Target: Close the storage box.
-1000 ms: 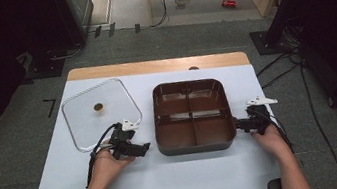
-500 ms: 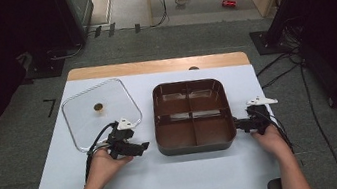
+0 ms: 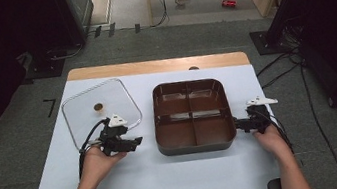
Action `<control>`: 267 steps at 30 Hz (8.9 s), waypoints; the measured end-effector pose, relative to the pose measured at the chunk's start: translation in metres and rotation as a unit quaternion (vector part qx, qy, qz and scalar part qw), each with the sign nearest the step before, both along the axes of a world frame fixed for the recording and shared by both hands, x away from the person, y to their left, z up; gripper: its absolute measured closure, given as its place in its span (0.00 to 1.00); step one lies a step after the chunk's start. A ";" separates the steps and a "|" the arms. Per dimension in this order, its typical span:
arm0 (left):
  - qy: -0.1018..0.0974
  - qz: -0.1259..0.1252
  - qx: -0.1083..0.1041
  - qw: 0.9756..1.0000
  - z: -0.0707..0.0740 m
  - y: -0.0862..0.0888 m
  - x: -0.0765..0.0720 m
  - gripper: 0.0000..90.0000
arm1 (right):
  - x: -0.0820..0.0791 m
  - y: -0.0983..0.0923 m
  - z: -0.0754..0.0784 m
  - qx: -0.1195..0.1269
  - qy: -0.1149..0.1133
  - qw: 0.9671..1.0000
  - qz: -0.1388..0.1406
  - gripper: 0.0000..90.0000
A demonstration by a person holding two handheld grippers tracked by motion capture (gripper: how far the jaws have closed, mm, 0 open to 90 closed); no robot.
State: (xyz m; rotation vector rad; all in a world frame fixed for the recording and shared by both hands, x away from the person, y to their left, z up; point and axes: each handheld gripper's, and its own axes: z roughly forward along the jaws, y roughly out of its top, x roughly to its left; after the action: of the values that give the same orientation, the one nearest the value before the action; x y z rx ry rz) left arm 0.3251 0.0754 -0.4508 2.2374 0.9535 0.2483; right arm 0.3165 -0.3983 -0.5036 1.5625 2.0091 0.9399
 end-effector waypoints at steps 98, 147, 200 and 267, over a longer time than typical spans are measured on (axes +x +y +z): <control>-0.006 0.164 -0.025 0.986 -0.022 0.097 0.119 0.66 | 0.000 0.000 0.000 0.000 0.000 1.000 0.000 0.15; -0.012 0.102 -0.060 0.993 0.067 0.046 0.083 0.66 | 0.000 0.000 0.000 0.000 0.000 1.000 0.000 0.15; -0.011 -0.051 -0.043 0.998 0.056 -0.161 0.047 0.66 | 0.000 0.000 0.000 0.001 0.000 1.000 0.000 0.15; -0.019 -0.099 -0.083 0.991 0.059 -0.106 0.027 0.25 | 0.000 0.000 0.000 0.001 0.000 1.000 0.001 0.15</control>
State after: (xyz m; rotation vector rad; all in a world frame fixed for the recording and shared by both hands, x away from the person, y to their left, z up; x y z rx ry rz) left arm 0.3524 -0.0306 -0.3915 2.1471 0.6987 0.1183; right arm 0.3164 -0.3986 -0.5036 1.5620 2.0104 0.9438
